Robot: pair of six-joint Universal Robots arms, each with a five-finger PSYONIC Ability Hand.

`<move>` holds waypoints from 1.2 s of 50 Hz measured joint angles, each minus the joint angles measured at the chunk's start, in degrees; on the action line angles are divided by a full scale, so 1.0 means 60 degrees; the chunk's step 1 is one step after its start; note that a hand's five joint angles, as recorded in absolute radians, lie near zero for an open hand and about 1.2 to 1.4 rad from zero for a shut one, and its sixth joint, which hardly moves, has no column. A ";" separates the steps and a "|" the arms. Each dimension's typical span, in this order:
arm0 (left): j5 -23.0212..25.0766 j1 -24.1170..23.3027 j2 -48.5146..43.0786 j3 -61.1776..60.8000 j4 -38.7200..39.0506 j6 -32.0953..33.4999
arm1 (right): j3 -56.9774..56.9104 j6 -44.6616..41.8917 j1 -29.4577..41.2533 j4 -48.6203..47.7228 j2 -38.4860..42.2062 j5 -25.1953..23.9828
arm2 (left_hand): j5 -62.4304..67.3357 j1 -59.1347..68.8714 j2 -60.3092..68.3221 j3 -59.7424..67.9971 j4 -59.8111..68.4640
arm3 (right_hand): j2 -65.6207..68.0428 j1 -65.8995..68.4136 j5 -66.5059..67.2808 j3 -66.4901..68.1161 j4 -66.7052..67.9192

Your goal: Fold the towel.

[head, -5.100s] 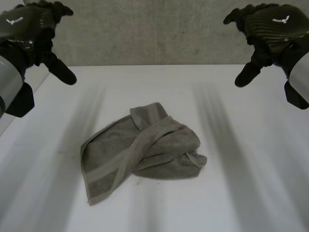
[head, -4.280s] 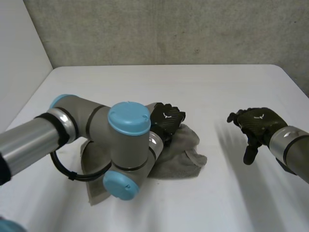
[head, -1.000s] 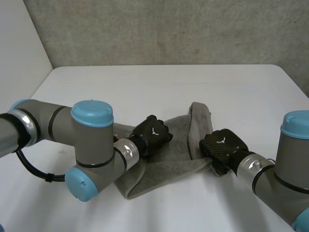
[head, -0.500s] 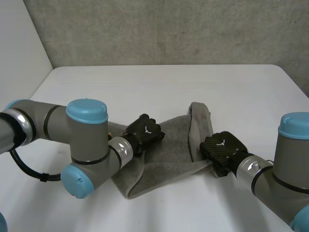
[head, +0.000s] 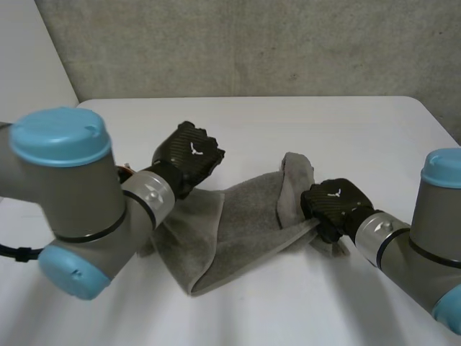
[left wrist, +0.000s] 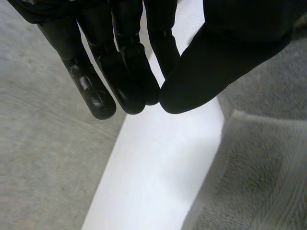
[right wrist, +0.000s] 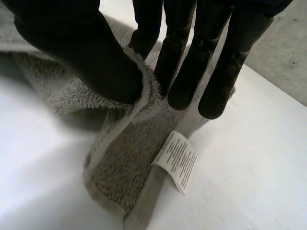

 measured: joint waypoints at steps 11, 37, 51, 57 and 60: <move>0.0327 0.0109 0.0285 -0.1177 0.0466 -0.0445 | 0.0057 0.0455 0.0090 0.0032 -0.0058 -0.0021 | -0.7069 -0.6746 -0.7317 -0.7299 -0.7324 | 0.0002 0.0000 0.0002 0.0000 0.0001; 0.1376 0.0067 -0.3138 0.0451 0.0486 0.0238 | 0.0214 -0.0253 0.0000 -0.0093 0.0478 -0.0027 | -0.4398 -0.4055 -0.4643 -0.4629 -0.4610 | 0.0000 0.0001 0.0004 0.0000 0.0001; 0.1254 0.0092 -0.1718 0.0216 0.0960 0.0169 | 0.0095 -0.0304 -0.0007 -0.0083 0.0586 -0.0005 | -0.0256 -0.0139 -0.0168 -0.0121 -0.0095 | 0.0001 0.0002 0.0007 0.0000 0.0001; 0.1236 0.0142 -0.0447 -0.0410 0.1080 0.0110 | -0.0003 -0.0302 -0.0018 -0.0028 0.0534 0.0018 | -0.0173 -0.0139 -0.0054 -0.0014 -0.0005 | 0.0000 0.0002 0.0008 0.0000 0.0001; 0.1221 0.0281 0.0116 -0.0785 0.1090 0.0091 | -0.0080 -0.0260 -0.0062 0.0019 0.0456 0.0040 | -0.0188 -0.0138 -0.0042 -0.0001 0.0021 | 0.0000 0.0008 0.0008 0.0000 0.0001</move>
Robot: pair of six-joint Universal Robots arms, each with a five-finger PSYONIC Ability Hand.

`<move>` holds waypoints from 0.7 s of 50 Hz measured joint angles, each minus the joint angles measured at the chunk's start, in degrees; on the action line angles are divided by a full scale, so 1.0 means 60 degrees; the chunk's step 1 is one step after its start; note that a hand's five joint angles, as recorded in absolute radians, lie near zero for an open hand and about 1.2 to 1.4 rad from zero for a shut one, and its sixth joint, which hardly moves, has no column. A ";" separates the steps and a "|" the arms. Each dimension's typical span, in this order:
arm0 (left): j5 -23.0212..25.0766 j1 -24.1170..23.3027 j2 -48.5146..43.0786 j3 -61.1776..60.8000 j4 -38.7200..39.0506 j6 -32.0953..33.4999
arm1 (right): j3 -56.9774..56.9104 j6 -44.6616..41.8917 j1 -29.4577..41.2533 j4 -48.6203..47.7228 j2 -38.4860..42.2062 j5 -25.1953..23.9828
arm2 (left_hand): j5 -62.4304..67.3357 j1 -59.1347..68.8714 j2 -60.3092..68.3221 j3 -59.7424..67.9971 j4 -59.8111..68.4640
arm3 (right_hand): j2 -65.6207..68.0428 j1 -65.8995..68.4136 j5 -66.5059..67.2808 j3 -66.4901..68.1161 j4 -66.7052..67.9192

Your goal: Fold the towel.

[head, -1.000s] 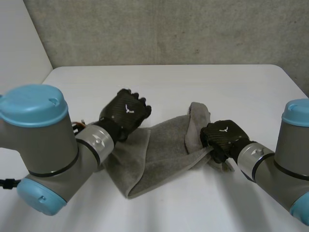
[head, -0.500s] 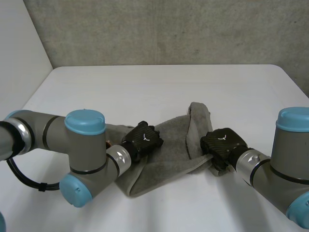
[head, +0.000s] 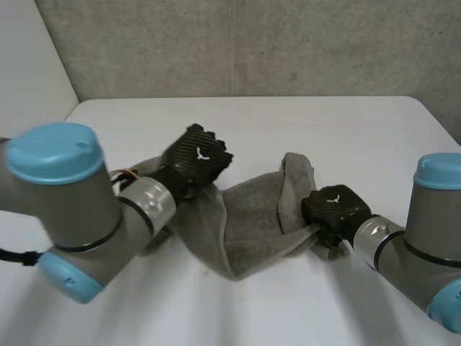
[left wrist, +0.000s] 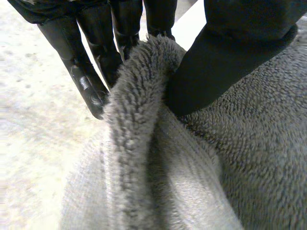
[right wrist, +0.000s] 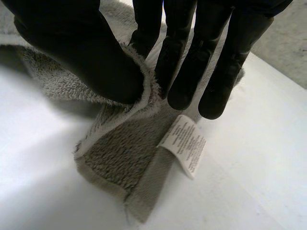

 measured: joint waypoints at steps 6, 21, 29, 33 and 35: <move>-0.0234 0.0615 0.1222 -0.0843 -0.0011 -0.0318 | -0.0195 0.0081 -0.0241 0.0303 -0.0386 0.0021 | 0.0001 0.0000 0.0013 0.0012 0.0008 | 0.0000 0.0004 0.0001 0.0000 0.0001; -0.2315 0.2139 0.2886 -0.2069 -0.0259 -0.3485 | -0.1022 0.0116 -0.0388 0.1386 -0.1060 0.0012 | 0.0001 0.0000 0.0023 0.0017 0.0011 | 0.0000 0.0005 0.0002 0.0024 0.0001; -0.3064 0.2473 0.2366 -0.2387 -0.0596 -0.3889 | -0.1484 0.0384 -0.0301 0.1365 -0.0274 0.0076 | 0.0001 0.0000 0.0027 0.0018 0.0012 | -0.0200 -0.0317 -0.0125 -0.0214 -0.0201; -0.3110 0.2510 0.2036 -0.2484 -0.0630 -0.3869 | -0.1531 0.0672 -0.0218 0.1327 0.0166 0.0077 | 0.0001 0.0000 0.0029 0.0020 0.0012 | -0.2041 -0.2551 -0.1720 -0.2110 -0.2144; -0.3113 0.2519 0.1944 -0.2488 -0.0626 -0.3857 | -0.1529 0.0763 -0.0198 0.1317 0.0285 0.0076 | 0.0001 0.0000 0.0030 0.0021 0.0012 | -0.2219 -0.2776 -0.1867 -0.2302 -0.2290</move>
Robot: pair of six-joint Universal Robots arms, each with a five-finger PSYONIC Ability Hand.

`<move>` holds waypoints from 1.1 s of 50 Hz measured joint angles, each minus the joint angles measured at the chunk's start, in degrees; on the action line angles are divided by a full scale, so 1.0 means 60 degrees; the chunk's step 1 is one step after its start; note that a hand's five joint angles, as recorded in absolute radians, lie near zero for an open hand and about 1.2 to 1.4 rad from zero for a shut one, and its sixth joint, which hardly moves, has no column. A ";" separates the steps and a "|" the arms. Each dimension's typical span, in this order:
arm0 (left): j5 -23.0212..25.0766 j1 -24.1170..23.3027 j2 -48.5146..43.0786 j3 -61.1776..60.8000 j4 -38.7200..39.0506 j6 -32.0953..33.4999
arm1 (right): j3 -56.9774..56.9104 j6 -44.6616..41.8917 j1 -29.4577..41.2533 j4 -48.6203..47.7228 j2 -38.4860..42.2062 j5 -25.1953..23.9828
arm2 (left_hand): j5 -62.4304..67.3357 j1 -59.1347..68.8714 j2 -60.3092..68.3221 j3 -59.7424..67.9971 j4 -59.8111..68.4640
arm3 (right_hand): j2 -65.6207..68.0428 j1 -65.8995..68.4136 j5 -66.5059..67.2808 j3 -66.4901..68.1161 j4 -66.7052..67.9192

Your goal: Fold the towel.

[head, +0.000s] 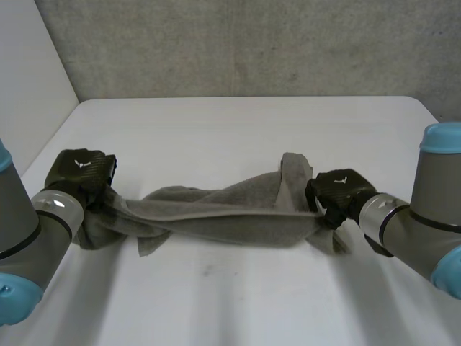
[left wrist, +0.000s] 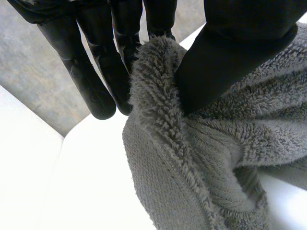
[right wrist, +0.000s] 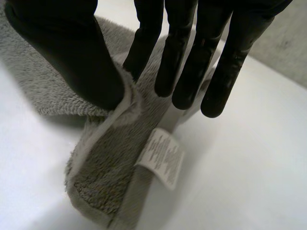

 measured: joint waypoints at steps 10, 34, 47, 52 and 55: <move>-0.0002 0.0503 -0.0564 0.0339 0.0023 0.0038 | 0.0208 0.1259 -0.0043 -0.0024 0.0467 -0.0078 | 0.0000 0.0000 0.0002 0.0003 0.0000 | -0.2470 -0.3101 -0.2751 -0.2544 -0.2628; 0.0012 0.0804 -0.0666 0.0553 -0.0018 -0.0274 | 0.1128 0.3158 0.0153 -0.1178 0.0322 -0.0051 | 0.0000 0.0000 0.0004 0.0003 0.0001 | -0.3445 -0.3882 -0.3747 -0.3466 -0.3522; 0.0014 0.0806 -0.0633 0.0630 -0.0053 -0.0357 | 0.1136 0.3228 0.0467 -0.1908 0.0758 0.0136 | 0.0000 0.0000 0.0004 0.0003 0.0002 | 0.1492 0.1823 0.0864 0.1498 0.1431; 0.0017 0.0695 -0.0459 0.0650 -0.0243 -0.0485 | 0.1004 0.3563 0.0412 -0.1919 0.0425 0.0059 | 0.0000 0.0000 0.0004 0.0003 0.0002 | 0.2256 0.2712 0.1747 0.2297 0.2282; 0.0022 0.0635 -0.0183 0.0695 -0.0384 -0.0659 | 0.0850 0.3760 0.0360 -0.1905 -0.0009 -0.0021 | 0.0000 0.0000 0.0004 0.0003 0.0002 | 0.2256 0.2721 0.1778 0.2297 0.2286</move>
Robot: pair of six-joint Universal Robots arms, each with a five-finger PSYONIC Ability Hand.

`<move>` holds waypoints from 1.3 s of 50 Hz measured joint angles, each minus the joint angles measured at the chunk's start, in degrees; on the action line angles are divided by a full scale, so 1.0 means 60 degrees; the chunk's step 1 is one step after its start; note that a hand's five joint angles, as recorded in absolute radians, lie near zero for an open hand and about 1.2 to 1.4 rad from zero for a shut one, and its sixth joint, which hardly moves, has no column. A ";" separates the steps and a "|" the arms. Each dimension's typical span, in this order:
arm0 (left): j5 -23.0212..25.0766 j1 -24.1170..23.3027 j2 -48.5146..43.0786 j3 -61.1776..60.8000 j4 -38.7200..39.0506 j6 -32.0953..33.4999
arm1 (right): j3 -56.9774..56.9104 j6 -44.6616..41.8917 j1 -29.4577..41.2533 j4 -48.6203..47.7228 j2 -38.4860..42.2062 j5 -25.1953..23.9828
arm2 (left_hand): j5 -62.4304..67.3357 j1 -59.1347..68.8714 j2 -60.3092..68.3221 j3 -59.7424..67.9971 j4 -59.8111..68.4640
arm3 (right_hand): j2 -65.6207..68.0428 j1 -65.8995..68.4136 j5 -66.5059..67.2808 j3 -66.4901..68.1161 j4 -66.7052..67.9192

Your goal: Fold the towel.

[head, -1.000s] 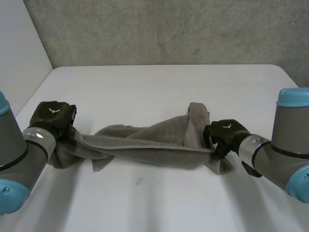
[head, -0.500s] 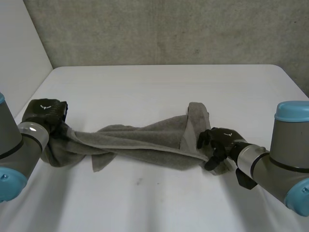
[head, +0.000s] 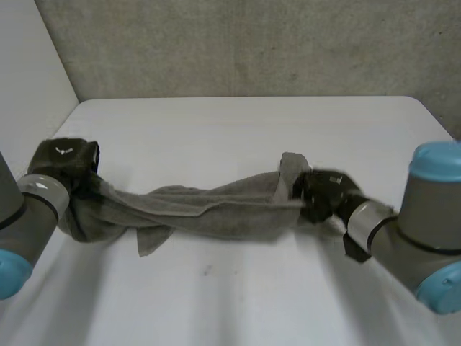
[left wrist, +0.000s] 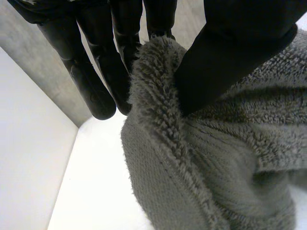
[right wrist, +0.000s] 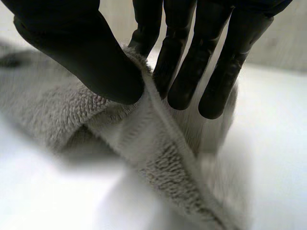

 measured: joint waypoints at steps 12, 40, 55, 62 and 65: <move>0.0001 -0.0413 0.2618 0.1751 -0.1213 -0.1506 | -0.3130 -0.1567 -0.1065 0.2519 -0.3103 -0.0691 | 0.0000 0.0000 0.0000 0.0001 0.0002 | 0.0005 0.0043 0.0043 0.0000 0.0006; -0.0240 -0.1043 -0.2707 0.6482 -0.4587 -0.1902 | -0.6011 -0.5778 -0.0167 0.4497 0.0625 0.0905 | 0.0000 -0.0001 0.0011 0.0010 0.0002 | 0.0006 0.0092 0.0075 0.0027 0.0037; -0.0318 -0.1161 -0.3947 1.3194 -0.2405 -0.2074 | -0.6879 -0.5205 -0.0166 -0.2223 -0.0544 0.2237 | 0.0000 -0.0001 0.0011 0.0010 0.0002 | 0.0009 0.0103 0.0077 0.0027 0.0038; -0.0336 -0.1172 -0.3278 1.0817 -0.3362 -0.2637 | -0.4955 -0.5313 -0.0288 -0.1283 -0.1422 0.1147 | 0.0000 -0.0001 0.0011 0.0010 0.0002 | 0.0009 0.0103 0.0092 0.0027 0.0037; -0.0322 -0.1153 -0.3074 0.9697 -0.3643 -0.2730 | -0.4470 -0.5392 -0.0350 -0.0456 -0.1397 0.0849 | 0.0000 0.0000 0.0011 0.0010 0.0001 | 0.0009 0.0103 0.0093 0.0027 0.0037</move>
